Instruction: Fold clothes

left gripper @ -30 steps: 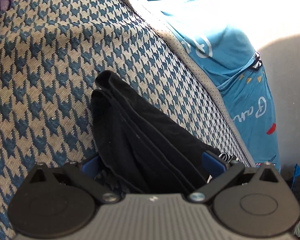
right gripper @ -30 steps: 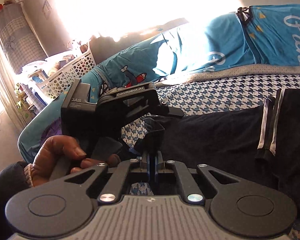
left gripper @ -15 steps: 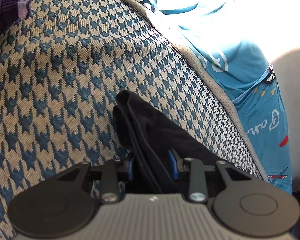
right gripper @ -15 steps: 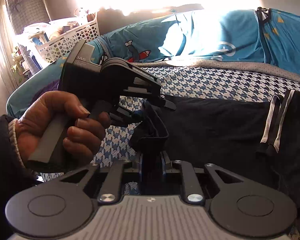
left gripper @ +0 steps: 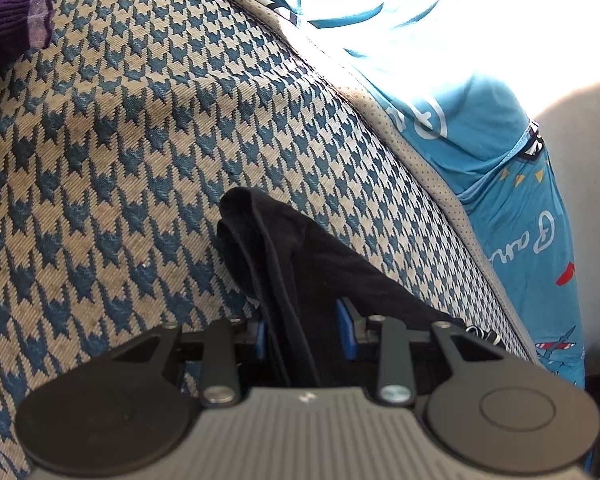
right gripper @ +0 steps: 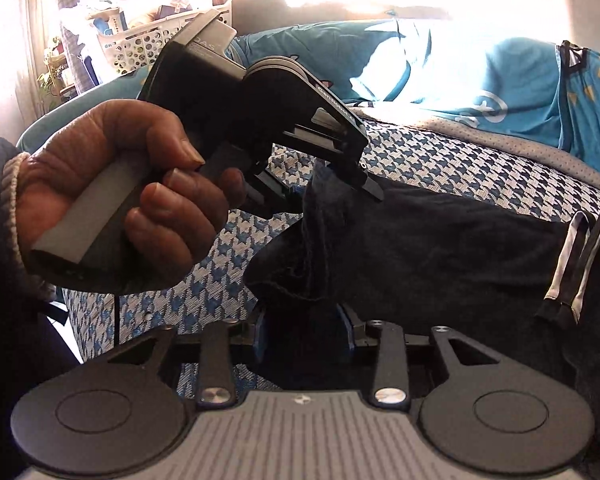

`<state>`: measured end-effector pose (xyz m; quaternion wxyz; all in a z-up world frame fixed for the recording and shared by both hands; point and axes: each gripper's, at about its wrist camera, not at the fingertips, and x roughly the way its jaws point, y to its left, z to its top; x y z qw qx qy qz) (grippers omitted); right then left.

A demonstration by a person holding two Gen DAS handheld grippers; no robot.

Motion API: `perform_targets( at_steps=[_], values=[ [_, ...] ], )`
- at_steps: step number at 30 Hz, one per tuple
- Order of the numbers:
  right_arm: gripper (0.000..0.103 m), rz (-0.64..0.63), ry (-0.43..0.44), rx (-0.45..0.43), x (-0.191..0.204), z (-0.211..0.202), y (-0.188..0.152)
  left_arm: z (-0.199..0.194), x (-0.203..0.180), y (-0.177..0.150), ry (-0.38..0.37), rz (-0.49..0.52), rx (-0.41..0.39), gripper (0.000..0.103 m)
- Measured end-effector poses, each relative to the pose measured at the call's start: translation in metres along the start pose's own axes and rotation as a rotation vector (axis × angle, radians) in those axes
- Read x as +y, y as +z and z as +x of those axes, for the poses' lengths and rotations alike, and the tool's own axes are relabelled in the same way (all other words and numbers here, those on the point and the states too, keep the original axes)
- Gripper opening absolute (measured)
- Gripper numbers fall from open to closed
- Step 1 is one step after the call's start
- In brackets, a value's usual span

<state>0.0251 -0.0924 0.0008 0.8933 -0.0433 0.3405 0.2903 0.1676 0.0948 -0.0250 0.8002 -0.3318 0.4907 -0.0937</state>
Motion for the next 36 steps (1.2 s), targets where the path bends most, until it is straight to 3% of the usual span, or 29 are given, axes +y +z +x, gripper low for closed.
perform_targets(
  at_steps=[1, 3, 4, 5, 6, 12, 23, 31, 33, 35, 36],
  values=[
    [0.034, -0.002, 0.0, -0.009, 0.0, 0.001, 0.0, -0.001, 0.0, 0.0, 0.002, 0.004, -0.003, 0.03],
    [0.028, -0.005, 0.004, -0.02, 0.001, 0.002, -0.001, -0.001, -0.002, -0.002, 0.009, 0.015, -0.01, 0.02],
    [0.015, -0.007, 0.006, -0.024, 0.002, 0.002, -0.001, -0.001, -0.003, -0.002, 0.014, 0.022, -0.012, 0.016],
    [0.009, -0.009, 0.0, -0.027, 0.002, 0.002, -0.001, -0.001, -0.004, -0.003, 0.017, 0.025, -0.017, 0.013],
    [0.009, -0.011, -0.006, -0.03, 0.001, 0.001, -0.001, -0.002, -0.005, -0.004, 0.019, 0.027, -0.022, 0.008],
    [0.008, -0.001, -0.047, -0.08, -0.007, -0.016, 0.001, -0.011, -0.02, -0.009, -0.064, 0.038, -0.073, 0.008],
    [0.007, 0.022, -0.186, -0.207, -0.04, -0.082, -0.006, -0.015, -0.115, -0.052, -0.214, 0.206, -0.11, 0.008],
    [0.008, 0.15, -0.336, -0.251, -0.09, -0.125, -0.021, 0.016, -0.182, -0.09, -0.281, 0.327, -0.1, 0.008],
    [0.007, 0.191, -0.376, -0.256, -0.103, -0.133, -0.024, 0.029, -0.191, -0.096, -0.286, 0.344, -0.092, 0.016],
    [0.008, 0.256, -0.41, -0.22, -0.119, -0.135, -0.028, 0.04, -0.193, -0.101, -0.283, 0.341, -0.066, 0.058],
    [0.008, 0.298, -0.427, -0.187, -0.128, -0.132, -0.03, 0.044, -0.191, -0.104, -0.284, 0.332, -0.057, 0.064]
  ],
)
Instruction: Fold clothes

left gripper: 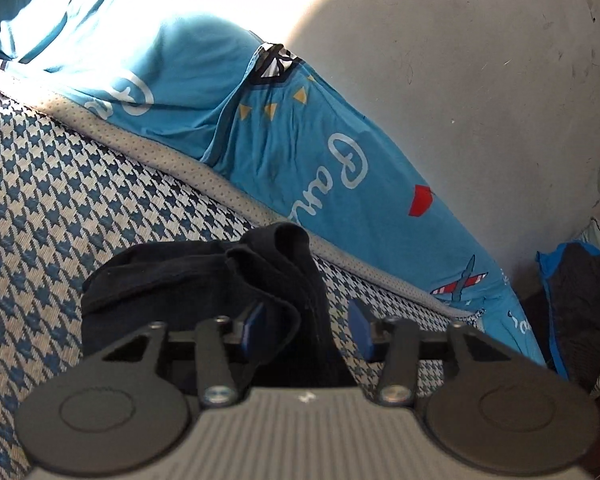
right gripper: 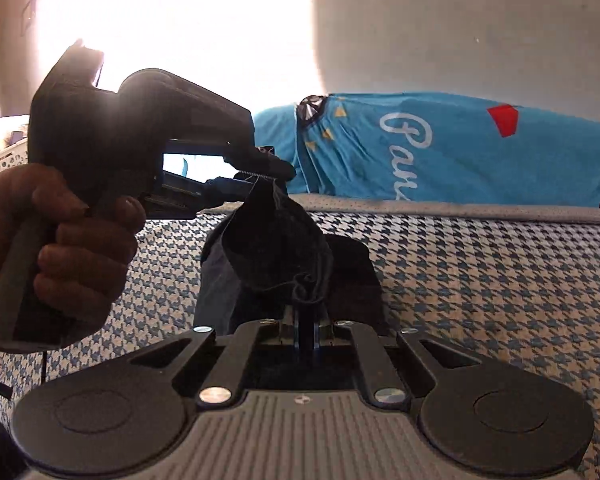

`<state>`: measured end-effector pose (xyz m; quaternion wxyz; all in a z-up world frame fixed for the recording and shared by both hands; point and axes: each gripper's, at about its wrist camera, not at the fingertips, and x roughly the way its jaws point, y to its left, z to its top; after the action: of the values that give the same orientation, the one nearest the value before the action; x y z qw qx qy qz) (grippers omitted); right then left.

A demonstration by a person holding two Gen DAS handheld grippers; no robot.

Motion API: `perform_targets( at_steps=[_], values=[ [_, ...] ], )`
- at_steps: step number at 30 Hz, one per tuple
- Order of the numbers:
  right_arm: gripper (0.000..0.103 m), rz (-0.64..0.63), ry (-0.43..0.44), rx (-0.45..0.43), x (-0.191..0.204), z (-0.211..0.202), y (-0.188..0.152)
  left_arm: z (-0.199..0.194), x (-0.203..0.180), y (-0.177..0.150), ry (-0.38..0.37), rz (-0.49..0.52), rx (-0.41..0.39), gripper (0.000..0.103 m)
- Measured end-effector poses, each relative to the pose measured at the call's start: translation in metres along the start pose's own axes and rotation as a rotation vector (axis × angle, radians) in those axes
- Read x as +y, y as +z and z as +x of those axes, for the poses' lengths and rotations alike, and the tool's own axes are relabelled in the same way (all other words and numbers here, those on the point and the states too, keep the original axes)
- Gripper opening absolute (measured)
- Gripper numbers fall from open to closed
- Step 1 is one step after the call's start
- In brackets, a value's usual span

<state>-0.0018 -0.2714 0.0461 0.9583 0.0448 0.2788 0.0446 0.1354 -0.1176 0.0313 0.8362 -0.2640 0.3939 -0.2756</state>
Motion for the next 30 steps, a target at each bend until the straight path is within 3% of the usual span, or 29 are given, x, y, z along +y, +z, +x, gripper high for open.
perform_targets(
  at_steps=[3, 5, 12, 15, 21, 24, 30],
  values=[
    [0.009, 0.099, -0.073, 0.084, -0.019, 0.01, -0.005, -0.001, 0.003, 0.0, -0.01, -0.007, -0.003, 0.065],
    [0.009, 0.154, -0.11, 0.122, -0.03, 0.014, -0.007, -0.009, 0.004, 0.003, -0.005, -0.005, -0.021, 0.072],
    [0.013, 0.098, -0.256, 0.023, -0.036, -0.003, 0.004, -0.031, 0.013, 0.009, 0.069, 0.005, -0.048, 0.078],
    [0.014, 0.135, -0.162, -0.007, -0.043, -0.005, 0.008, -0.04, 0.018, 0.007, 0.098, 0.013, -0.043, 0.082],
    [0.014, -0.052, -0.009, 0.01, -0.024, 0.009, 0.01, -0.039, 0.029, -0.008, 0.203, 0.065, 0.023, 0.085],
    [0.014, -0.111, 0.033, 0.042, -0.02, 0.019, 0.011, -0.033, 0.036, -0.012, 0.285, 0.094, 0.039, 0.085],
    [0.022, -0.213, 0.046, 0.076, -0.013, 0.03, 0.006, -0.017, 0.049, -0.011, 0.339, 0.084, 0.052, 0.091]
  ],
)
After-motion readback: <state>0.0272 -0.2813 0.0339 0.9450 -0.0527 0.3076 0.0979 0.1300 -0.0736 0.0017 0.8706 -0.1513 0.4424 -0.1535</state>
